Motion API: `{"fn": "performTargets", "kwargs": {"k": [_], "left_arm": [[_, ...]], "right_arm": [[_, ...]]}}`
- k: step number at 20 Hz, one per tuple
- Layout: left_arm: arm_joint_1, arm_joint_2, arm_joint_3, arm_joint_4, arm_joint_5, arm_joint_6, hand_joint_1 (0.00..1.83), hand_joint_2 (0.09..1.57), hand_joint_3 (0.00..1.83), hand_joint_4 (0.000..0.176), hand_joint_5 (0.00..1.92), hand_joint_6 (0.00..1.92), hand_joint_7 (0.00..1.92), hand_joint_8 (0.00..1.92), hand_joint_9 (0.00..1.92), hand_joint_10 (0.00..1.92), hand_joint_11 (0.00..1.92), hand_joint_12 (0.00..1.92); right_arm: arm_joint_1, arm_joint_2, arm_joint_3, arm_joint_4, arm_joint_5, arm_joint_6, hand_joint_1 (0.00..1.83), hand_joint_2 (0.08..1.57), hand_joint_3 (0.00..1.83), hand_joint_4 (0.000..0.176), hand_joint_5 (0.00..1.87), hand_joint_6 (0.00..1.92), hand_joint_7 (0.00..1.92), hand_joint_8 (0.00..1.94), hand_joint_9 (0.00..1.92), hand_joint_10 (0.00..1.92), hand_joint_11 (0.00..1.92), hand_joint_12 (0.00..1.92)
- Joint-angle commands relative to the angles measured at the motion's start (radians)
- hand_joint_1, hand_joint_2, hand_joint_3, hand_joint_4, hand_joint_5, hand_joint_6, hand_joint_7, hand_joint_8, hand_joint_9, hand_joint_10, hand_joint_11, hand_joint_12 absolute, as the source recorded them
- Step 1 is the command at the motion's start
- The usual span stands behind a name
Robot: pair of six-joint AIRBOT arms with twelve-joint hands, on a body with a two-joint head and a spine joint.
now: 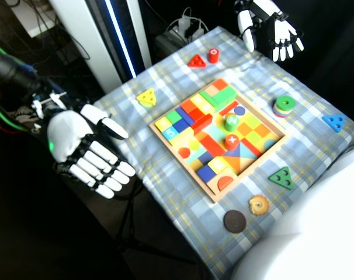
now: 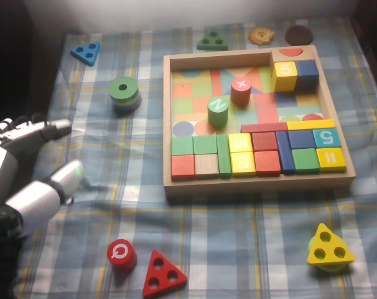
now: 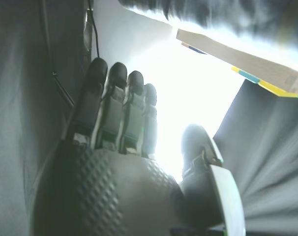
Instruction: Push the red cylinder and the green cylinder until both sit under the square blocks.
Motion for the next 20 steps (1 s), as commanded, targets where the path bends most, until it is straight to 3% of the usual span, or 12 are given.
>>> {"fn": "performTargets", "kwargs": {"k": [1,3,4,5,7,8,11,13,14,17,19,20], "left_arm": [[-0.006,-0.002,0.006,0.039,-0.115,-0.006,0.45,1.28,0.01,0.113,0.56,0.01,0.45,0.01,0.3,0.01,0.0,0.17],[-0.006,-0.001,0.006,0.04,-0.115,-0.009,0.4,1.3,0.01,0.107,0.56,0.0,0.45,0.0,0.3,0.01,0.0,0.17],[-0.006,-0.001,0.006,0.04,-0.115,-0.01,0.41,1.29,0.0,0.103,0.56,0.0,0.45,0.0,0.3,0.01,0.0,0.16],[-0.006,-0.001,0.006,0.041,-0.115,-0.011,0.42,1.29,0.0,0.106,0.56,0.0,0.45,0.0,0.31,0.01,0.0,0.17],[-0.006,0.0,0.005,0.042,-0.115,-0.013,0.4,1.3,0.0,0.096,0.56,0.0,0.45,0.0,0.31,0.0,0.0,0.14],[-0.006,0.001,0.005,0.042,-0.115,-0.015,0.45,1.29,0.0,0.091,0.58,0.0,0.46,0.0,0.32,0.0,0.0,0.2],[-0.006,0.001,0.006,0.041,-0.111,-0.015,0.45,1.29,0.0,0.098,0.58,0.0,0.46,0.01,0.32,0.0,0.0,0.18],[-0.006,0.0,0.008,0.042,-0.104,-0.015,0.43,1.29,0.0,0.102,0.58,0.0,0.46,0.0,0.31,0.0,0.0,0.12],[-0.006,0.0,0.008,0.042,-0.103,-0.015,0.42,1.3,0.0,0.093,0.58,0.0,0.47,0.0,0.31,0.0,0.0,0.07],[-0.006,-0.001,0.009,0.042,-0.102,-0.015,0.4,1.31,0.0,0.091,0.57,0.0,0.46,0.0,0.29,0.0,0.0,0.05],[-0.006,-0.001,0.009,0.042,-0.102,-0.015,0.4,1.3,0.0,0.097,0.57,0.0,0.46,0.0,0.29,0.0,0.0,0.05],[-0.006,-0.001,0.009,0.042,-0.1,-0.015,0.39,1.3,0.0,0.095,0.57,0.0,0.46,0.0,0.3,0.0,0.0,0.07]], "right_arm": [[0.004,0.008,0.005,-0.025,0.129,0.011,0.0,1.37,0.0,0.013,0.56,0.0,0.54,0.0,0.48,0.0,0.24,0.51],[0.004,0.008,0.005,-0.027,0.129,0.011,0.01,1.36,0.0,0.003,0.54,0.0,0.51,0.0,0.45,0.0,0.2,0.56],[0.004,0.008,0.005,-0.032,0.129,0.013,0.01,1.33,0.0,0.032,0.55,0.0,0.5,0.0,0.45,0.0,0.22,0.53],[0.006,0.011,0.008,-0.049,0.129,0.024,0.0,1.35,0.0,0.012,0.54,0.0,0.49,0.0,0.45,0.0,0.24,0.5],[0.022,0.028,0.021,-0.107,0.106,0.055,0.0,1.33,0.0,0.029,0.53,0.0,0.48,0.0,0.45,0.0,0.29,0.32],[0.068,0.062,0.042,-0.192,0.042,0.056,0.0,1.31,0.0,0.044,0.48,0.0,0.48,0.0,0.39,0.0,0.22,0.26],[0.161,0.102,0.089,-0.343,-0.092,0.072,0.0,1.32,0.0,0.048,0.43,0.0,0.45,0.0,0.32,0.0,0.13,0.22],[0.256,0.106,0.167,-0.49,-0.228,0.192,0.0,1.33,0.0,0.051,0.38,0.0,0.35,0.0,0.18,0.0,0.0,0.12],[0.288,0.102,0.196,-0.536,-0.273,0.231,0.0,1.29,0.0,0.02,0.34,0.0,0.29,0.0,0.13,0.0,0.0,0.07],[0.389,0.086,0.268,-0.666,-0.398,0.291,0.0,1.25,0.0,0.0,0.3,0.0,0.13,0.0,0.01,0.0,0.0,0.0],[0.451,0.068,0.307,-0.747,-0.477,0.314,0.0,1.23,0.0,0.0,0.28,0.0,0.04,0.0,0.0,0.0,0.0,0.0],[0.476,0.054,0.327,-0.79,-0.516,0.33,0.0,1.18,0.0,0.018,0.28,0.0,0.01,0.0,0.0,0.0,0.0,0.0]]}}
